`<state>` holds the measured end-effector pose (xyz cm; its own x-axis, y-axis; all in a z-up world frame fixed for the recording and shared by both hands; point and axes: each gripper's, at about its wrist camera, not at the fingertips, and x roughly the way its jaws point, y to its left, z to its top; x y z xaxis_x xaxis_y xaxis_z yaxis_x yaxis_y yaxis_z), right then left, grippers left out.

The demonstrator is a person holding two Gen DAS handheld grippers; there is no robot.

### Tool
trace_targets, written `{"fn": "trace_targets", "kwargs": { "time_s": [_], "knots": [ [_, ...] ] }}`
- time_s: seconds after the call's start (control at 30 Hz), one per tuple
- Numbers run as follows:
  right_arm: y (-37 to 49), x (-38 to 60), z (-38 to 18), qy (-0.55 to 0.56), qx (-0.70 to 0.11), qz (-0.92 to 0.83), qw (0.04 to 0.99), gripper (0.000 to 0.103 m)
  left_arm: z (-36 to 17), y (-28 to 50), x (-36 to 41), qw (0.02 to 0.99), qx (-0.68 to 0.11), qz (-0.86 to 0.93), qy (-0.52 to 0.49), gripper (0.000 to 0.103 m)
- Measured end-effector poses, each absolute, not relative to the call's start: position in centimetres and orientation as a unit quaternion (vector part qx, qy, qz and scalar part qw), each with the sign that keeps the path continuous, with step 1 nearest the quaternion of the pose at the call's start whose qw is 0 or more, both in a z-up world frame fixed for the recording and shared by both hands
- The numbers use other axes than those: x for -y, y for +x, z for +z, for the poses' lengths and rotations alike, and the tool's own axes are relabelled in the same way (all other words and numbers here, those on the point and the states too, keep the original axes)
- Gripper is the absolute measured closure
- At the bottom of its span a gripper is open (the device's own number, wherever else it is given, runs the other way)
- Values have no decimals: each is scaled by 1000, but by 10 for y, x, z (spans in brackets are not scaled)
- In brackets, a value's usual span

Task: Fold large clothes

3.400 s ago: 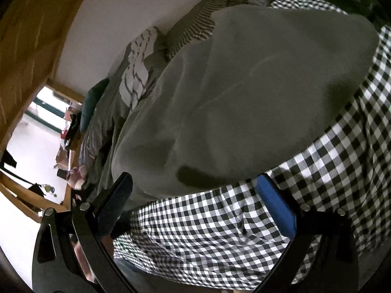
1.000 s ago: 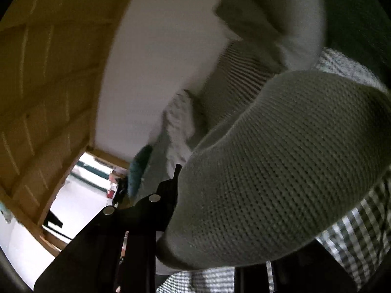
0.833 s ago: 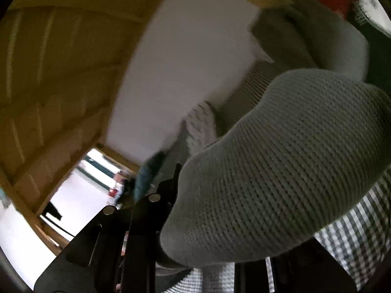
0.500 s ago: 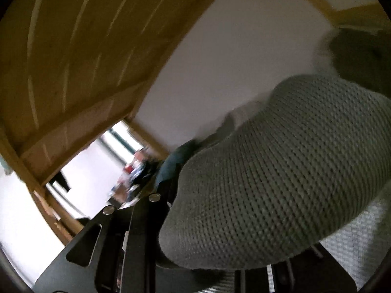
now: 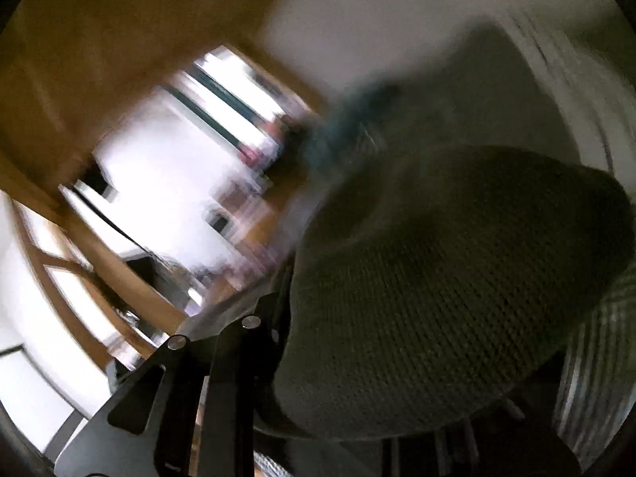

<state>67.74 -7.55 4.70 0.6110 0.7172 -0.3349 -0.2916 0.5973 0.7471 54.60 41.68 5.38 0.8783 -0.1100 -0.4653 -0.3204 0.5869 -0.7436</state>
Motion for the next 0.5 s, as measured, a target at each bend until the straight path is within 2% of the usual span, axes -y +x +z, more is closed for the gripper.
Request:
{"fn": "trace_targets", "kwargs": {
  "time_s": [0.07, 0.13, 0.3, 0.33, 0.4, 0.43, 0.47, 0.5],
  "knots": [
    [659, 53, -23, 304, -381, 266, 831, 83, -20, 534, -427, 829, -306, 105, -456, 82],
    [635, 58, -61, 319, -364, 254, 838, 83, -51, 513, -427, 839, -286, 100, -452, 79],
    [636, 57, -58, 318, -378, 246, 834, 81, -52, 504, -418, 863, -283, 112, -404, 74],
    [638, 61, -57, 322, -385, 243, 830, 76, -47, 506, -417, 862, -288, 117, -400, 70],
    [639, 66, -49, 325, -396, 238, 825, 50, -31, 505, -411, 865, -302, 119, -382, 48],
    [634, 74, -41, 325, -395, 243, 824, 27, -23, 504, -410, 870, -298, 114, -375, 24],
    [623, 81, -29, 313, -392, 247, 829, 12, -11, 501, -400, 882, -288, 114, -355, 9],
    [613, 90, -17, 298, -386, 241, 839, 11, -3, 497, -391, 891, -285, 112, -335, 7]
  ]
}}
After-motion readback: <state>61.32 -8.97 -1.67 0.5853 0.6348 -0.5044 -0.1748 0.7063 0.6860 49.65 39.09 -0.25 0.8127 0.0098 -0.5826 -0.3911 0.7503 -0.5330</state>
